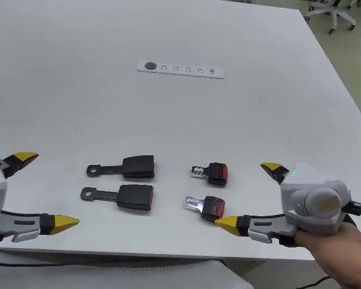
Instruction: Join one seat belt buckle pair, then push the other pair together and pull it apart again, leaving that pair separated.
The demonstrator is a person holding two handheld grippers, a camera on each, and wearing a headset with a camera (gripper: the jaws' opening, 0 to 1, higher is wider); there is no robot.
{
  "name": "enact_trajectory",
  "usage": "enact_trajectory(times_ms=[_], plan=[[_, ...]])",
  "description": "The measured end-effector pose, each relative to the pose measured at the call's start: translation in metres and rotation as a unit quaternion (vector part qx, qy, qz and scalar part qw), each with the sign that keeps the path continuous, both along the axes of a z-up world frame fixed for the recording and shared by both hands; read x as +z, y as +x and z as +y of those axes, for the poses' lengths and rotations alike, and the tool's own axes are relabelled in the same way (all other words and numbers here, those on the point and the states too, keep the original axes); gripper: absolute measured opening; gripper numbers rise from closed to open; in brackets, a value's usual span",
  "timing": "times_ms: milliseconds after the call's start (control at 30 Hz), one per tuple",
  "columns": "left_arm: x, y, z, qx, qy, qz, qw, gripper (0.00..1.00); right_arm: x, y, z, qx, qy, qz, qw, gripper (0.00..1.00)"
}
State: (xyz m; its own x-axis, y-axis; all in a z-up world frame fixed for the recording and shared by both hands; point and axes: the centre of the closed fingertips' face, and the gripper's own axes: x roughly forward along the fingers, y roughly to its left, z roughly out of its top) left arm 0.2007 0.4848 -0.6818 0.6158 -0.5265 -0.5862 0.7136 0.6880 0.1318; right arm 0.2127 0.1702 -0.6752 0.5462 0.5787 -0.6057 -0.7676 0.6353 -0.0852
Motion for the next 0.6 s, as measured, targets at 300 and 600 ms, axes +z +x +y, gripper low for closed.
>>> enact_trajectory(times_ms=[300, 600], plan=[[0.0001, 0.0004, -0.0005, 0.001, -0.001, 0.002, 1.0000, 0.99, -0.0007, -0.0009, 0.0008, 0.001, -0.002, 0.002, 1.0000, 1.00], [0.0004, 0.0005, -0.0020, -0.001, -0.002, 0.002, 1.0000, 1.00, 0.0005, -0.0040, -0.0003, -0.009, 0.009, 0.006, 0.9999, 1.00]])
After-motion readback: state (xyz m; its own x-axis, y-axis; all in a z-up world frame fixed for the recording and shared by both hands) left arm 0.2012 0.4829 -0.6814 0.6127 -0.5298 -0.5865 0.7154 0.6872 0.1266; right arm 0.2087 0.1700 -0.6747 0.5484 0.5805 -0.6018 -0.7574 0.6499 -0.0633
